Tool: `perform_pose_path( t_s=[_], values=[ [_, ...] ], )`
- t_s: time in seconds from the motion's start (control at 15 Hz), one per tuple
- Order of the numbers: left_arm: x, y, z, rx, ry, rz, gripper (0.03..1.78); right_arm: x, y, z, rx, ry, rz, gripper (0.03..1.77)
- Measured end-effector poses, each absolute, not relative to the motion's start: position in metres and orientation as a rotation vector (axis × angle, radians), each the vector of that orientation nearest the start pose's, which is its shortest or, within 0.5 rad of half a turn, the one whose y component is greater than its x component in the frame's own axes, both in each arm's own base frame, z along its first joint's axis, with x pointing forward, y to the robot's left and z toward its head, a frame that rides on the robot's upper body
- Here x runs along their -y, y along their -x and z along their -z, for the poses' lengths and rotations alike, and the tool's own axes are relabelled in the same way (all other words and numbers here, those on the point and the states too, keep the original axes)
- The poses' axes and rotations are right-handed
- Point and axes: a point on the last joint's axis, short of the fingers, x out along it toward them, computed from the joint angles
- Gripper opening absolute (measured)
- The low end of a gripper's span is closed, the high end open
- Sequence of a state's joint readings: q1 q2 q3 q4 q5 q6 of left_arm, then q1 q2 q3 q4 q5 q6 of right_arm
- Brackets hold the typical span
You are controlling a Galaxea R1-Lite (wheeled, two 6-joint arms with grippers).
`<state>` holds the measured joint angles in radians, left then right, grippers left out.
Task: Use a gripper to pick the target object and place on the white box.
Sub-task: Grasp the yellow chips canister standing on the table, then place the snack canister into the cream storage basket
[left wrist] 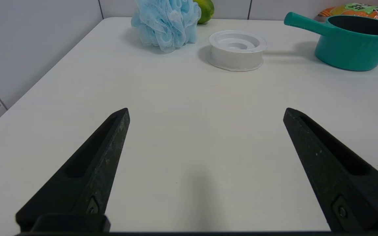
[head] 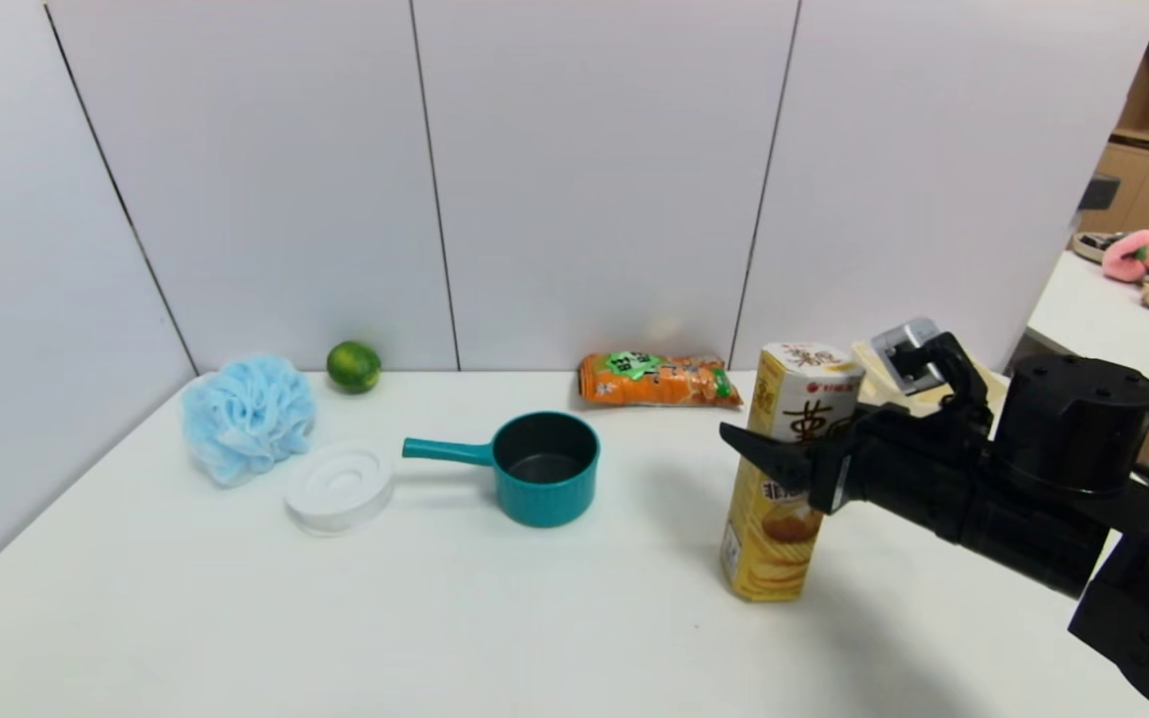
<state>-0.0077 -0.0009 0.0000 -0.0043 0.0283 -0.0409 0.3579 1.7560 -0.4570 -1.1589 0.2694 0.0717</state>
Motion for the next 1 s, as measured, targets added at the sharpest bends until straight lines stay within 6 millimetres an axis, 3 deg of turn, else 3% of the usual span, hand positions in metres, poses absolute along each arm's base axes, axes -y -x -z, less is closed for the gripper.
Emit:
perform_pose_path(
  t_s=[0.07, 0.33, 0.53, 1.0],
  values=[
    [-0.001, 0.023, -0.076, 0.005, 0.041, -0.021, 1.69, -0.102, -0.255, -0.132, -0.166, -0.063, -0.62, 1.71],
    [-0.001, 0.023, -0.076, 0.005, 0.041, -0.021, 1.69, -0.101, -0.255, -0.133, -0.166, -0.063, -0.62, 1.14],
    [-0.001, 0.023, -0.076, 0.005, 0.041, -0.02, 1.69, -0.101, -0.255, -0.133, -0.164, -0.063, -0.618, 0.86],
    [-0.001, 0.023, -0.076, 0.005, 0.04, -0.021, 1.69, -0.096, -0.251, -0.147, -0.111, -0.07, -0.609, 0.84]
  ],
)
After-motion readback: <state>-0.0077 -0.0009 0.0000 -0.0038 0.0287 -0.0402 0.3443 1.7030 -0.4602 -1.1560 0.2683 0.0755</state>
